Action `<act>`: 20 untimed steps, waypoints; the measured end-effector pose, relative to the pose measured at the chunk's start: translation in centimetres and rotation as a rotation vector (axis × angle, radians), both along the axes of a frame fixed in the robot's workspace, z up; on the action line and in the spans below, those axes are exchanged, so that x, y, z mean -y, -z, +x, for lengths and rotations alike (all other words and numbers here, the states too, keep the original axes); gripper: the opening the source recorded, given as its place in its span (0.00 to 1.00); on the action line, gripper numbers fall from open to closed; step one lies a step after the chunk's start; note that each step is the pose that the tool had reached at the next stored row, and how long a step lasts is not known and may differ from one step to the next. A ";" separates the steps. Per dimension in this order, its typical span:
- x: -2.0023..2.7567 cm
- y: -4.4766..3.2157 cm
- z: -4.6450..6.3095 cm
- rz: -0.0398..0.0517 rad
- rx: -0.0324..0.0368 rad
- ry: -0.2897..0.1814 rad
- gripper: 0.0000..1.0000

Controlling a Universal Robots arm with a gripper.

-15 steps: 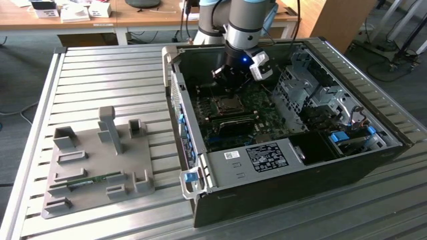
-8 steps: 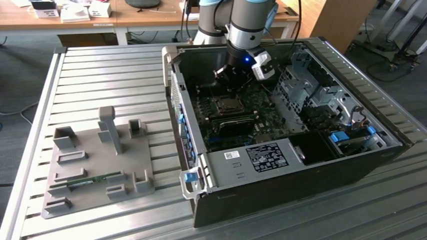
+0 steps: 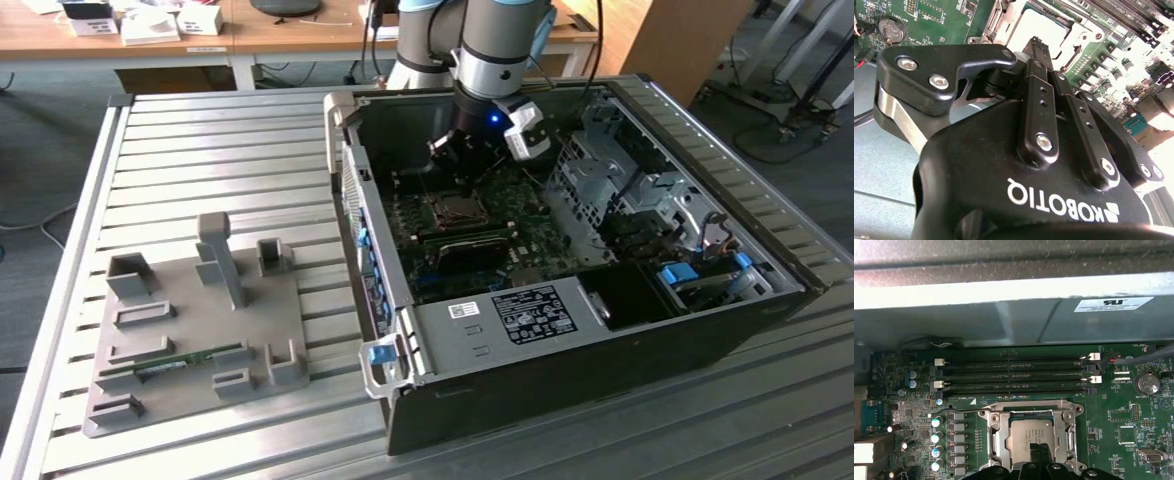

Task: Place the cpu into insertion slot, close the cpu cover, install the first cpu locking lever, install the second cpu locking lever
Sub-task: 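Install the first cpu locking lever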

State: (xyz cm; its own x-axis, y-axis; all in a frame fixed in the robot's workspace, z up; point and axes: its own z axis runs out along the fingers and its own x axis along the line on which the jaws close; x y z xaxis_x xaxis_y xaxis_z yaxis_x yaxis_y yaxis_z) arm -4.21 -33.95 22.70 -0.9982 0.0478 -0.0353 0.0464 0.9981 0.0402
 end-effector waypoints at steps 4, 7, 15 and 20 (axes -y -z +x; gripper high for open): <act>0.00 0.00 0.0 0.0000 0.0000 0.000 0.11; 0.00 0.00 0.0 0.0001 0.0000 0.000 0.11; 0.00 -0.77 0.0 -0.0001 0.0000 0.000 0.11; 0.00 -1.56 0.0 0.0000 0.0000 0.000 0.11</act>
State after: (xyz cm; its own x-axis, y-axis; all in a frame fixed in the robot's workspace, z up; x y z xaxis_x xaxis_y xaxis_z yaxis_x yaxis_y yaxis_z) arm -4.20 -33.95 24.26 -0.9982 0.0478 -0.0353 0.0464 0.9981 0.0402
